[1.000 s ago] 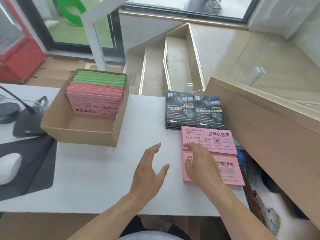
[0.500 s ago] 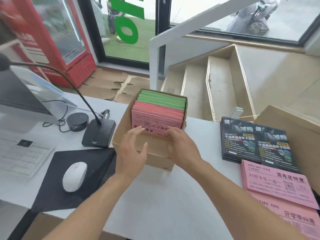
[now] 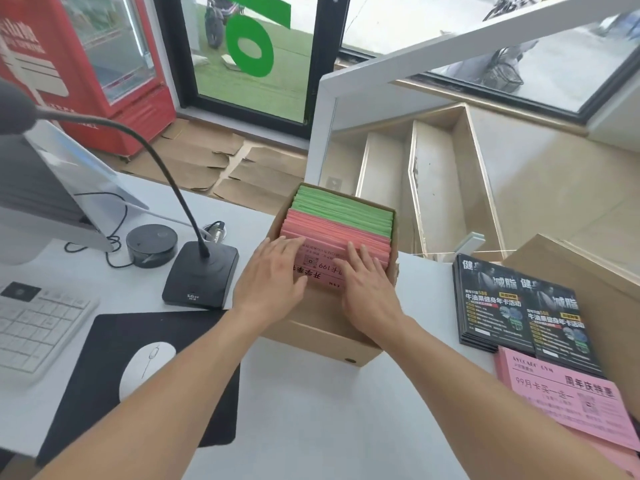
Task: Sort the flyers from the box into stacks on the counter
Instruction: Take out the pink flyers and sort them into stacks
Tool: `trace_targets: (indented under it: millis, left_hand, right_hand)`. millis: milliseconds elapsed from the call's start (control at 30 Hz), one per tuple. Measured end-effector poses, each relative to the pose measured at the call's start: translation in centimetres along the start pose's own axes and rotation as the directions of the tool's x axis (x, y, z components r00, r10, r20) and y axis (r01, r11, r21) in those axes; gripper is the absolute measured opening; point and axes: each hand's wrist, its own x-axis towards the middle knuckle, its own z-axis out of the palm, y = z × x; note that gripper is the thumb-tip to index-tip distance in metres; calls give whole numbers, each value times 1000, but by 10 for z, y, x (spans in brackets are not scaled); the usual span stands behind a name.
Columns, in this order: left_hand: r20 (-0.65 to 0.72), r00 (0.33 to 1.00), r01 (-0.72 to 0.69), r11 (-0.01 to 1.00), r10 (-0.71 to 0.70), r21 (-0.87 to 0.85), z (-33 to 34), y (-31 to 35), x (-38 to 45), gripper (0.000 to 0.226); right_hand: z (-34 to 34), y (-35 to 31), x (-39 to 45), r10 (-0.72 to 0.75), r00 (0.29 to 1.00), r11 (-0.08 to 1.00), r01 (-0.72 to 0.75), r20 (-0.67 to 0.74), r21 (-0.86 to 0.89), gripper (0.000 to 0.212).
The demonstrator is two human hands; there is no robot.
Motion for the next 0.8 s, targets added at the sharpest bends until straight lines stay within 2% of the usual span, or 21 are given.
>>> trace_targets:
  millis: [333, 633, 800]
  left_hand:
    - [-4, 1000, 20, 1000, -20, 7, 0, 0, 2, 69]
    - [18, 998, 53, 999, -53, -5, -3, 2, 2, 67]
    - [15, 998, 61, 998, -60, -29, -5, 2, 1, 65]
  right_hand:
    - [6, -1, -2, -4, 1000, 999, 3, -20, -51, 76]
    - [1, -3, 1, 25, 998, 999, -27, -50, -32, 58]
    - [3, -5, 0, 28, 998, 998, -31, -51, -48, 58]
